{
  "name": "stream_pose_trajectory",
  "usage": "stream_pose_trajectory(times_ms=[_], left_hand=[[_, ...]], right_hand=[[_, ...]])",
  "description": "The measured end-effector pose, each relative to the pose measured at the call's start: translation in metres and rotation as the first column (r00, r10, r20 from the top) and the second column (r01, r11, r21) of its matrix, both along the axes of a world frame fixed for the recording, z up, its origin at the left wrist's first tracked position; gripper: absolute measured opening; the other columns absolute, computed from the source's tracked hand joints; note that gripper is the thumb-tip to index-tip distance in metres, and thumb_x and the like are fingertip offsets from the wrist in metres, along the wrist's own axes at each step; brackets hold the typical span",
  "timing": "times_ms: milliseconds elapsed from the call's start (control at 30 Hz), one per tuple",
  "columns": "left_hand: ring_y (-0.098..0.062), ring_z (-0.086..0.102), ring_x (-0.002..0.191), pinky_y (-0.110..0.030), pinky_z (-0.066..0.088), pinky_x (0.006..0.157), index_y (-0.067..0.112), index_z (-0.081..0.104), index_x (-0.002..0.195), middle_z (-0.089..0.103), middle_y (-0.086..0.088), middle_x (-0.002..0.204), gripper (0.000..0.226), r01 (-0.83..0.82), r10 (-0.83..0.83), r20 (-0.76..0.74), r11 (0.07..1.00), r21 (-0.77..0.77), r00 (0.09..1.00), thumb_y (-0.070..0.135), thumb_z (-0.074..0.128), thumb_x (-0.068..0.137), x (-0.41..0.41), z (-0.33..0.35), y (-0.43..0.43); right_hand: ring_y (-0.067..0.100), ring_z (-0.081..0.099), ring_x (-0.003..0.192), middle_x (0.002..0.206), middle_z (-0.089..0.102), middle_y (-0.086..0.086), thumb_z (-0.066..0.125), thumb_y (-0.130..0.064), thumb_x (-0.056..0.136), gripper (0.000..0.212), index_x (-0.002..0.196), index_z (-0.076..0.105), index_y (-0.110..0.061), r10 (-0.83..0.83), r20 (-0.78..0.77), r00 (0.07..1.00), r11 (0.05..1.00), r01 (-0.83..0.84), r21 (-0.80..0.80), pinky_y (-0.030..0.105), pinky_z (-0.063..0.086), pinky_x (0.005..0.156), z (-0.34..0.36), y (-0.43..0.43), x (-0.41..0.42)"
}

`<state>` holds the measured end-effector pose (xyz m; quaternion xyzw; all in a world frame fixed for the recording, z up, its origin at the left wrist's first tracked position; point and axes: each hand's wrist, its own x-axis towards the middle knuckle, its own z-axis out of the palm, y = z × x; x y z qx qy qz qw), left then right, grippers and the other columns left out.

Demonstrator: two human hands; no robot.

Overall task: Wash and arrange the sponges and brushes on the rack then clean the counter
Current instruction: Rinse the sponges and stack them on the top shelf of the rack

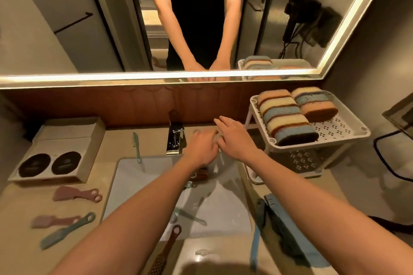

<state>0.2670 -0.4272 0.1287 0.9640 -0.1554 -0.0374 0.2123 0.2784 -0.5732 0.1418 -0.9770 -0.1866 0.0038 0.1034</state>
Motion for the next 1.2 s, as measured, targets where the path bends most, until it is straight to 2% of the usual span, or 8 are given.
stream_pose_trajectory(times_ms=[167, 433, 567, 700, 800, 867, 1000, 1200], left_hand=[[-0.035, 0.058, 0.121, -0.044, 0.048, 0.098, 0.011, 0.05, 0.14, 0.059, -0.013, 0.138, 0.043, -0.027, 0.025, -0.102, 0.999, -0.019, 0.995, 0.023, 0.047, 0.099, -0.007, -0.029, 0.019], [-0.03, 0.059, 0.116, -0.036, 0.048, 0.09, 0.016, 0.052, 0.136, 0.061, -0.011, 0.131, 0.038, -0.082, 0.069, -0.256, 0.996, -0.04, 0.964, 0.022, 0.051, 0.099, -0.012, -0.092, 0.066], [-0.03, 0.057, 0.119, -0.038, 0.047, 0.092, 0.015, 0.051, 0.136, 0.057, -0.011, 0.135, 0.036, -0.073, 0.06, -0.334, 0.997, -0.026, 0.941, 0.023, 0.048, 0.101, -0.013, -0.12, 0.08], [-0.031, 0.057, 0.113, -0.037, 0.047, 0.091, 0.014, 0.052, 0.132, 0.058, -0.013, 0.126, 0.034, -0.118, 0.089, -0.43, 0.992, -0.042, 0.898, 0.017, 0.048, 0.099, -0.014, -0.15, 0.09], [-0.032, 0.059, 0.112, -0.039, 0.049, 0.092, 0.011, 0.055, 0.13, 0.059, -0.013, 0.126, 0.033, -0.121, 0.067, -0.443, 0.988, -0.095, 0.894, 0.011, 0.052, 0.097, -0.014, -0.165, 0.092], [-0.034, 0.06, 0.115, -0.041, 0.05, 0.094, 0.013, 0.049, 0.139, 0.058, -0.015, 0.133, 0.04, -0.087, 0.048, -0.462, 0.994, -0.064, 0.886, 0.019, 0.051, 0.1, -0.008, -0.175, 0.094], [-0.039, 0.059, 0.111, -0.037, 0.048, 0.084, 0.012, 0.032, 0.151, 0.053, -0.023, 0.135, 0.053, -0.019, 0.002, -0.48, 0.999, -0.031, 0.877, 0.022, 0.048, 0.102, 0.002, -0.193, 0.101], [-0.033, 0.055, 0.121, -0.043, 0.048, 0.1, 0.013, 0.045, 0.14, 0.054, -0.016, 0.137, 0.043, 0.015, -0.019, -0.479, 1.0, -0.012, 0.877, 0.017, 0.052, 0.098, 0.013, -0.216, 0.107]], right_hand=[[0.029, 0.032, 0.146, 0.159, 0.034, 0.01, 0.05, -0.024, 0.095, 0.064, 0.155, 0.031, -0.013, -0.024, -0.075, 0.997, 1.0, 0.024, -0.01, 0.042, 0.027, 0.118, -0.039, 0.014, -0.002], [0.029, 0.033, 0.145, 0.157, 0.036, 0.011, 0.051, -0.024, 0.094, 0.061, 0.152, 0.035, -0.015, -0.043, -0.195, 0.98, 0.999, 0.048, 0.022, 0.041, 0.026, 0.119, -0.103, 0.041, -0.011], [0.028, 0.05, 0.127, 0.138, 0.053, 0.007, 0.053, -0.02, 0.092, 0.048, 0.139, 0.047, -0.02, -0.033, -0.2, 0.979, 0.996, 0.049, 0.08, 0.042, 0.04, 0.108, -0.132, 0.049, -0.014], [0.024, 0.053, 0.122, 0.134, 0.056, 0.006, 0.049, -0.023, 0.097, 0.041, 0.138, 0.049, -0.019, -0.084, -0.234, 0.969, 0.99, 0.108, 0.09, 0.039, 0.042, 0.109, -0.164, 0.054, -0.015], [0.019, 0.06, 0.104, 0.119, 0.063, 0.003, 0.047, -0.027, 0.103, 0.028, 0.126, 0.058, -0.016, -0.028, -0.168, 0.985, 0.997, 0.039, 0.061, 0.035, 0.052, 0.095, -0.186, 0.059, -0.017], [0.017, 0.063, 0.098, 0.113, 0.064, 0.0, 0.05, -0.025, 0.1, 0.021, 0.118, 0.06, -0.02, -0.072, -0.217, 0.973, 0.994, 0.087, 0.06, 0.034, 0.055, 0.09, -0.196, 0.063, -0.014], [0.024, 0.061, 0.115, 0.135, 0.059, 0.005, 0.054, -0.015, 0.093, 0.041, 0.134, 0.054, -0.018, -0.112, -0.342, 0.933, 0.986, 0.148, 0.082, 0.04, 0.052, 0.1, -0.216, 0.074, -0.013], [0.027, 0.055, 0.121, 0.14, 0.05, 0.007, 0.057, -0.019, 0.093, 0.04, 0.134, 0.054, -0.016, -0.123, -0.392, 0.912, 0.986, 0.157, 0.054, 0.039, 0.05, 0.099, -0.25, 0.085, -0.008]])
